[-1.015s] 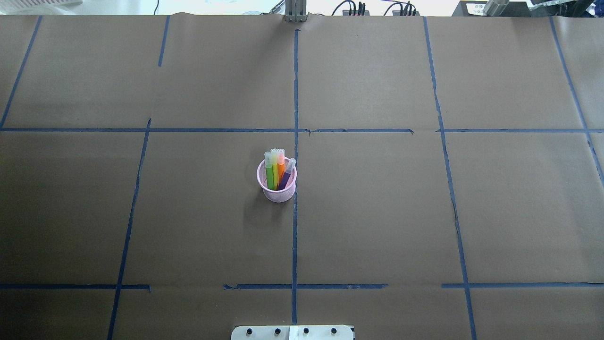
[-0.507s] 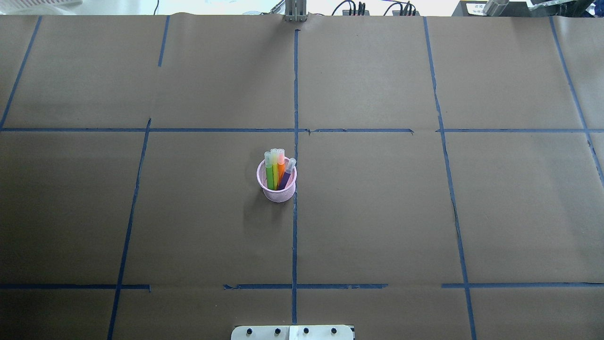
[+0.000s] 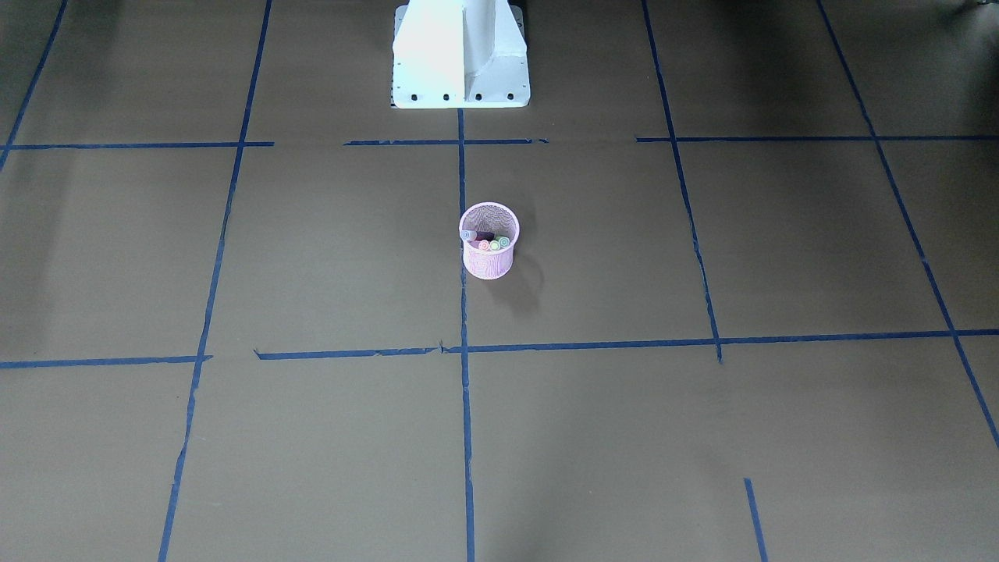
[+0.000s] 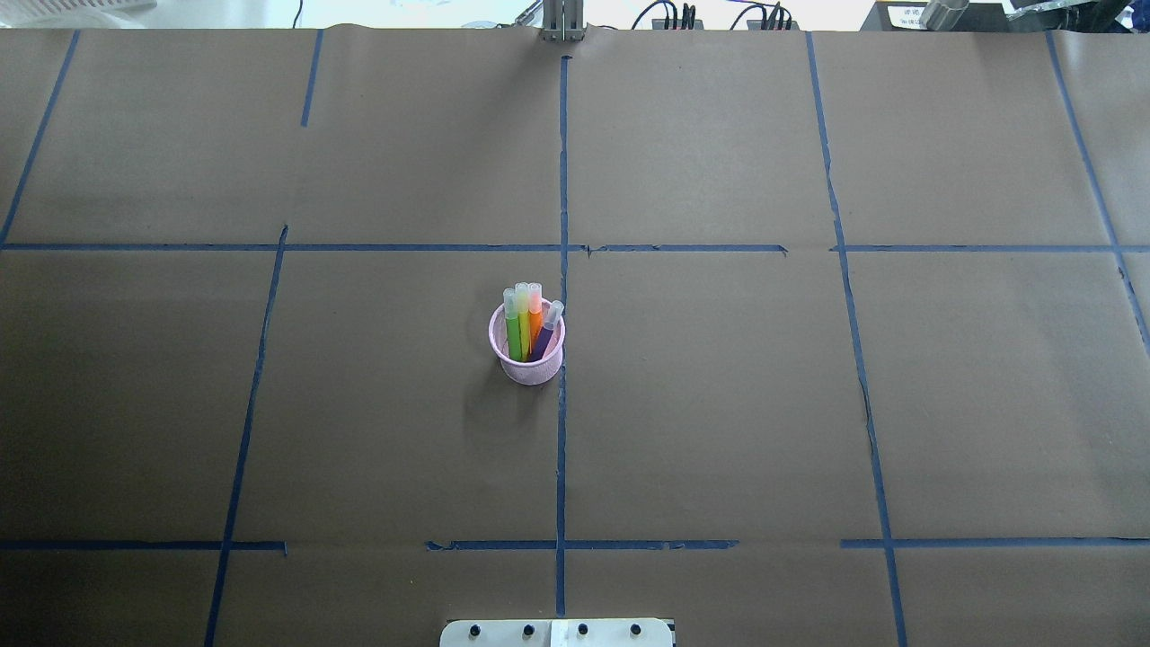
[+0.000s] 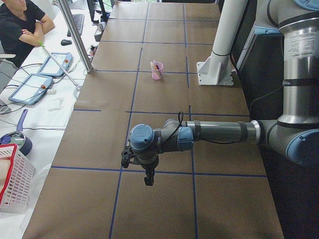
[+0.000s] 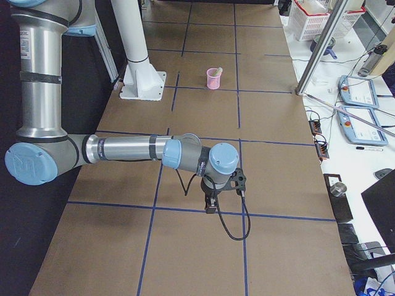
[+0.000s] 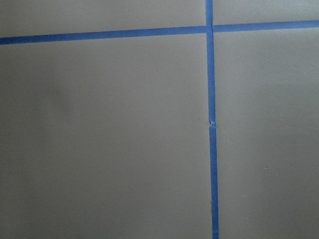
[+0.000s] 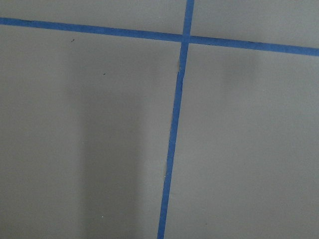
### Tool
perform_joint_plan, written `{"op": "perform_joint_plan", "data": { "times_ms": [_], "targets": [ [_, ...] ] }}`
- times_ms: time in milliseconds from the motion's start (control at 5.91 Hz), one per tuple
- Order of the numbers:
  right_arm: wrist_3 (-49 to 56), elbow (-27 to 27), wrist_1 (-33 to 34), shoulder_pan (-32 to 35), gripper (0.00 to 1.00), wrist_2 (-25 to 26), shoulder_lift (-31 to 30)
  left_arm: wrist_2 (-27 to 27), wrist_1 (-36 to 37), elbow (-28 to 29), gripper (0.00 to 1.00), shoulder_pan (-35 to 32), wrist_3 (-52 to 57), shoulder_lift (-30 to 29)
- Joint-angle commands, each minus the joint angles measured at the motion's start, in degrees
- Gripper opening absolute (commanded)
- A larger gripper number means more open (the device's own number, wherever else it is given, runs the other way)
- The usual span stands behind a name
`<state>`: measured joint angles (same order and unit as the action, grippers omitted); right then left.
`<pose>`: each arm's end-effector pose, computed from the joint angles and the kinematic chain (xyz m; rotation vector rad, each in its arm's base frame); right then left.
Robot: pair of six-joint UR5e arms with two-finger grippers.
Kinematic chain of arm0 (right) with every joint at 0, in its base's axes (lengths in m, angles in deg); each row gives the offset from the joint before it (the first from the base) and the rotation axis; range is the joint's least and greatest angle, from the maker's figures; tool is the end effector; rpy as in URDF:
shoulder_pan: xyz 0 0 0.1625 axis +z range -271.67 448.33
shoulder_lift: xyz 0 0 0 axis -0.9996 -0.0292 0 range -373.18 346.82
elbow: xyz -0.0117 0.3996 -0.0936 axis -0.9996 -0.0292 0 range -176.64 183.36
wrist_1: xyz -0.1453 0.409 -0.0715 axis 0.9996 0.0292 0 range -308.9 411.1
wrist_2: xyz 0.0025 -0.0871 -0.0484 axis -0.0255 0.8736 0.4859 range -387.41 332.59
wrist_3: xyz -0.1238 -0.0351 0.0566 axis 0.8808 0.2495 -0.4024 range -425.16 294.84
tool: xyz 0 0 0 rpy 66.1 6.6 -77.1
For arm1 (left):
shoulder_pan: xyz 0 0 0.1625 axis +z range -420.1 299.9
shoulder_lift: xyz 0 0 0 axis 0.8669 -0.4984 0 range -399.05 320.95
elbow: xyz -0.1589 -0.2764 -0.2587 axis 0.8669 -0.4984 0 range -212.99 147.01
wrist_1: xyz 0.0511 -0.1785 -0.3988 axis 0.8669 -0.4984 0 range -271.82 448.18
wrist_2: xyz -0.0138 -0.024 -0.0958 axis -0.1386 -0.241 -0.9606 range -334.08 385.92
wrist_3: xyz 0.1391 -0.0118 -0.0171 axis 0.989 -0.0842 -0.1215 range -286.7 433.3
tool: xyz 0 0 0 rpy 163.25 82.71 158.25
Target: Collect pens into pen holder
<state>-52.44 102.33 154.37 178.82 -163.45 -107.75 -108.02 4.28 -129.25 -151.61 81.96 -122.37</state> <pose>0.0362 -0.4684 0.6514 -0.0532 -0.8139 -0.1392 -0.0477 -0.4579 0.6853 -0.0398 0.7728 0.0750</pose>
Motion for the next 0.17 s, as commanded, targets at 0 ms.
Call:
{"op": "perform_joint_plan", "data": {
  "times_ms": [0],
  "targets": [
    [-1.9, 0.3, -1.7, 0.0, 1.00, 0.8, -0.2, 0.0, -0.9, 0.2, 1.00, 0.0, 0.2, -0.3]
  ]
}}
